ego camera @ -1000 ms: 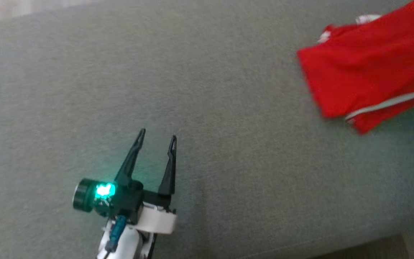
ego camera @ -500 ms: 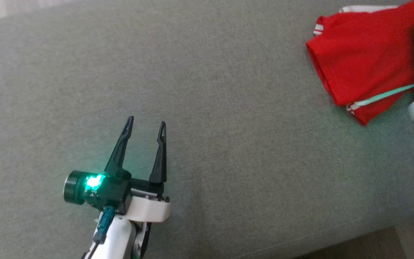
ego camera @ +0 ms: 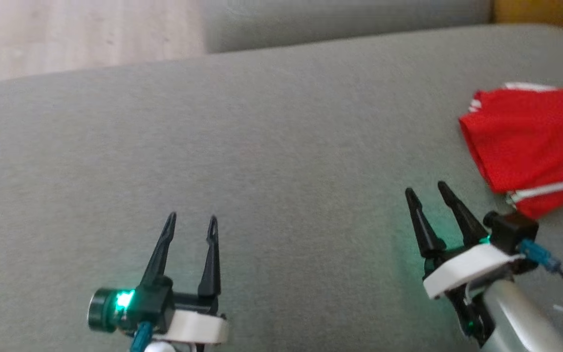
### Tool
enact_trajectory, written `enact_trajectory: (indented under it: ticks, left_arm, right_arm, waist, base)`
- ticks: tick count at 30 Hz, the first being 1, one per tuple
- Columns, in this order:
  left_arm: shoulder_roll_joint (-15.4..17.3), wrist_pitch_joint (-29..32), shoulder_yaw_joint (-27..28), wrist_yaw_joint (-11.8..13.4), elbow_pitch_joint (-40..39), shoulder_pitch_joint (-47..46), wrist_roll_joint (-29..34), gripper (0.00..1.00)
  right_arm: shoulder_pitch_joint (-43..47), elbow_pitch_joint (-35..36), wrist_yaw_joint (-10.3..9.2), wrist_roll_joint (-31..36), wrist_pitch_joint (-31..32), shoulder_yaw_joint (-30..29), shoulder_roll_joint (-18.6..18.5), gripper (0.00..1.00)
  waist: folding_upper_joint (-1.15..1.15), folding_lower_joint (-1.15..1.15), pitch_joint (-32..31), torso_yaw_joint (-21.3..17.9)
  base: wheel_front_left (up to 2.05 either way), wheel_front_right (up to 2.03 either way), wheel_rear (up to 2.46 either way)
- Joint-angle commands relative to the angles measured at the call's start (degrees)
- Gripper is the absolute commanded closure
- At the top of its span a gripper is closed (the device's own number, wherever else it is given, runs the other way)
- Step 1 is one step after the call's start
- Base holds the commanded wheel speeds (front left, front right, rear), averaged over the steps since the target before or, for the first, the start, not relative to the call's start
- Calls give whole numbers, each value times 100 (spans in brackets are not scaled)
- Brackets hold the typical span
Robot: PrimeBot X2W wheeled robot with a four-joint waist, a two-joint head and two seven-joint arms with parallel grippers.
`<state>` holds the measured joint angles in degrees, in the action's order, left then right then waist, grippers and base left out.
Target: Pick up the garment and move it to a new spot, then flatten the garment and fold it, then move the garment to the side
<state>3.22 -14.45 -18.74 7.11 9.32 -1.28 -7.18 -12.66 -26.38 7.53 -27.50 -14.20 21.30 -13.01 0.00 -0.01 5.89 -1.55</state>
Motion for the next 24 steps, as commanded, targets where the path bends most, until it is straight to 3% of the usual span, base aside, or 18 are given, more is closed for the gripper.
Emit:
enact_trajectory:
  ticks: [1,4,9,17,24]
  left_arm:
    - [-22,-55,211,64,-232,-21,-58,0]
    - [-28,-55,244,95,-606,233,-59,0]
    - [-32,-55,292,55,-1178,553,-32,0]
    - [-33,-55,420,126,-1277,1028,192,0]
    - [-34,-55,527,4,-1224,1182,291,0]
  right_arm:
    - [48,382,-4,295,-72,-188,102,0]
    - [769,1297,-4,1170,-77,-906,537,0]
    - [1712,2085,-4,1559,-78,-1386,843,0]
    - [2439,2415,-4,1701,-79,-1583,967,0]
    - [2509,2427,-4,1687,-79,-1531,1008,0]
  waist:
    - [0,1,-390,379]
    - [0,1,-564,575]
    - [0,1,-772,721]
    - [0,1,-1033,717]
    - [0,1,-1134,650]
  base:
    - [0,0,0]
    - [0,0,0]
    - [0,0,0]
    - [0,0,0]
    - [0,0,0]
